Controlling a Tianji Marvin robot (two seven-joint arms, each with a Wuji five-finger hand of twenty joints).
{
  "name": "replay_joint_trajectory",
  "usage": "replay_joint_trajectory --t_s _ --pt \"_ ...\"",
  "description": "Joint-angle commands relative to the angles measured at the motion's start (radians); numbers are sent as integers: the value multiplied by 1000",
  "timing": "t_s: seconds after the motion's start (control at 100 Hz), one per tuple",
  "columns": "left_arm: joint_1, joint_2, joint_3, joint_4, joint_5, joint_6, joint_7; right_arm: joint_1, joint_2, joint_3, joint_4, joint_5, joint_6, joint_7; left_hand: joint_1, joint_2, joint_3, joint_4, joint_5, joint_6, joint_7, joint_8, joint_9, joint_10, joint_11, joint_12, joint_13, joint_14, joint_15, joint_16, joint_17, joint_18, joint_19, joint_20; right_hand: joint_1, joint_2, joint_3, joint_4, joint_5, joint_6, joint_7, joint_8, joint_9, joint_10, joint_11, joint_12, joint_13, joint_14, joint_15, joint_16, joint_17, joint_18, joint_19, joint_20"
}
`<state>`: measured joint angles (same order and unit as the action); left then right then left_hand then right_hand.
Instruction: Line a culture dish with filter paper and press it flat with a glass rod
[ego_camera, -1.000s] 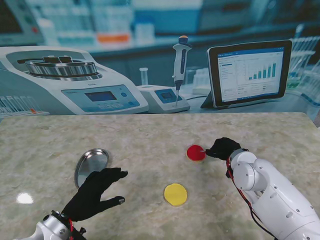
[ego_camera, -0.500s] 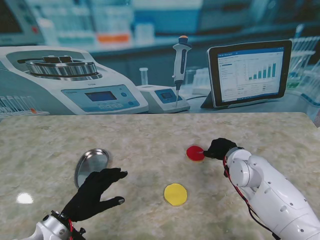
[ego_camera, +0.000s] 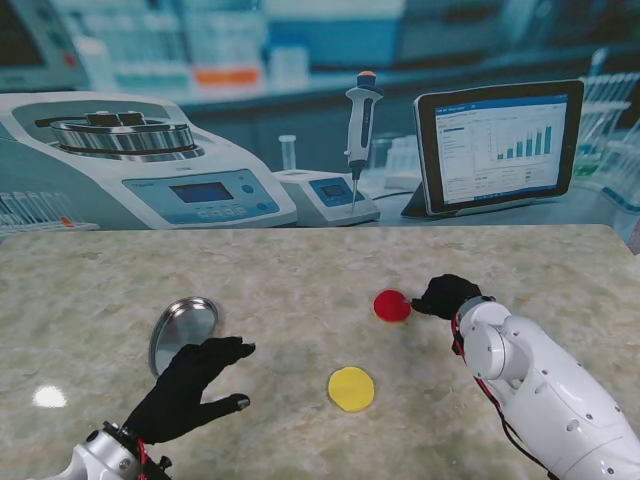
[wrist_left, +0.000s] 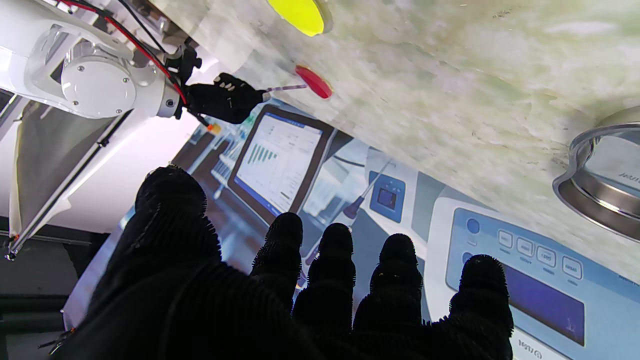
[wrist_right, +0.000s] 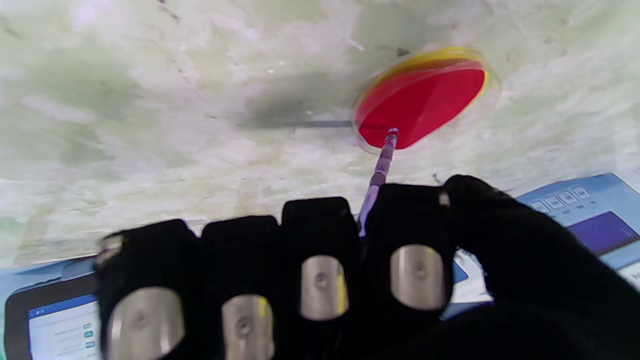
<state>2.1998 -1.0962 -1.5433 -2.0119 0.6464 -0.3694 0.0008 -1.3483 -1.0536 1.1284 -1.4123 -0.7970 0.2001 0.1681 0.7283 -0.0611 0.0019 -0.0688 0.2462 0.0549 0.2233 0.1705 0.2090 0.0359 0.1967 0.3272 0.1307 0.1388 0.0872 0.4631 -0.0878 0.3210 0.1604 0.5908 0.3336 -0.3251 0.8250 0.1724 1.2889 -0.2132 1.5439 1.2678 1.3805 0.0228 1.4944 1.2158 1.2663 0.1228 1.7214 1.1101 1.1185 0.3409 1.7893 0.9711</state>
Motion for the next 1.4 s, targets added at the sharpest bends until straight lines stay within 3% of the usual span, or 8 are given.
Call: replay_joint_trajectory --t_s 0.0,0.43,0.82,1.39 --pt "6 1 2 -4 0 0 -3 0 -11 -8 -3 3 -13 -6 17 25 -22 30 2 0 -28 -13 -33 0 -22 -15 -24 -32 -14 -10 -14 -27 -44 -30 -15 5 -6 5 69 99 54 2 61 -38 129 12 41 -76 117 21 40 -30 305 -13" --pt "9 1 2 -4 0 2 -4 75 -10 -93 66 20 11 19 18 25 -21 30 2 1 -28 -13 -32 1 -22 -15 -24 -31 -14 -11 -14 -27 -45 -31 -13 8 -7 0 69 98 52 2 61 -38 129 12 41 -77 117 18 40 -30 305 -13" --pt "9 0 1 -3 -3 1 -2 38 3 -55 44 -67 27 35 18 25 -21 30 2 1 -28 -13 -33 1 -23 -15 -24 -33 -14 -11 -14 -27 -44 -31 -13 10 -11 0 69 98 51 2 60 -39 128 12 41 -81 117 19 40 -31 305 -13" --pt "14 -1 -4 -6 -6 -1 1 -18 -6 -29 -25 -19 -24 8 18 25 -21 30 2 2 -29 -13 -33 1 -24 -15 -25 -33 -15 -11 -14 -27 -45 -32 -14 7 -8 0 69 98 51 2 61 -40 126 12 41 -79 118 20 41 -33 305 -14"
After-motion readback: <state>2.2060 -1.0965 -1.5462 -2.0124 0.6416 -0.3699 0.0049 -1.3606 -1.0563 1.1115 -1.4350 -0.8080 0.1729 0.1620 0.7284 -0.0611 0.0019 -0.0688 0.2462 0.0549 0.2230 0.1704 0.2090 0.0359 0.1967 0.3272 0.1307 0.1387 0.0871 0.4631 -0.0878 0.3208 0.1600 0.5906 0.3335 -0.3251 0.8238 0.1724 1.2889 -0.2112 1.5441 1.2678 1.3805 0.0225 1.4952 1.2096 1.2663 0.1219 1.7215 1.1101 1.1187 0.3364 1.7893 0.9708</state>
